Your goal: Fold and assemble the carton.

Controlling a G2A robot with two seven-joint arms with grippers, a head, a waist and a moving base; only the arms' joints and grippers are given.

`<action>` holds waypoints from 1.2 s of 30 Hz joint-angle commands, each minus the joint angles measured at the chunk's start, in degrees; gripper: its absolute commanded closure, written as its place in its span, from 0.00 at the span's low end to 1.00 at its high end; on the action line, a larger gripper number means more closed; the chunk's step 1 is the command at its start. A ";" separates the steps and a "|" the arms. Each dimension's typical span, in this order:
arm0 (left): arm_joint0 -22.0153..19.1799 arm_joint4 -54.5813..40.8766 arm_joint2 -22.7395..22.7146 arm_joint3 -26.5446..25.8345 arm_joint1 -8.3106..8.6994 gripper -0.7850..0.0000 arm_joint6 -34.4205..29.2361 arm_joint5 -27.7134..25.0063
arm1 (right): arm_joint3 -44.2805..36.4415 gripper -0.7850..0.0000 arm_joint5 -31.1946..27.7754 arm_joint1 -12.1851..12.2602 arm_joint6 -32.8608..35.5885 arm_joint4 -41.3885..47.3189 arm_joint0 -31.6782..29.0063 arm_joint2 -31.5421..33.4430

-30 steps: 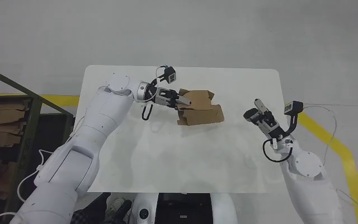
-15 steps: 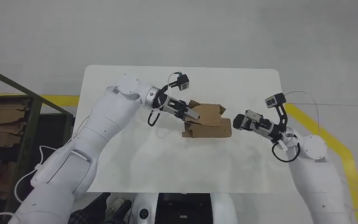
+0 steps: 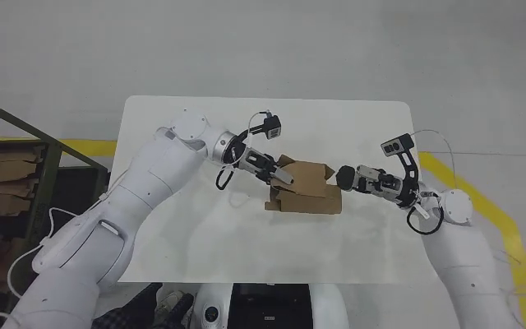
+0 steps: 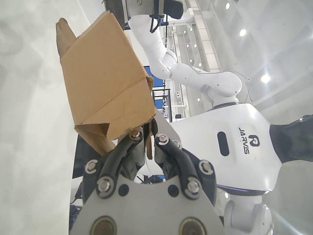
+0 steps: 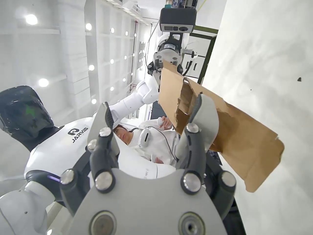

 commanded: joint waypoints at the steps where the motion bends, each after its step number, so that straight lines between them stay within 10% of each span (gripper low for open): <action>1: -0.15 -0.50 0.36 -0.04 0.22 1.00 0.00 0.00 | 0.19 0.33 -0.11 -0.08 0.24 0.26 0.33 -0.53; 36: -1.31 -1.30 2.91 -0.82 1.06 1.00 0.00 0.00 | -0.52 0.54 1.62 -0.50 1.08 -3.04 2.87 -7.04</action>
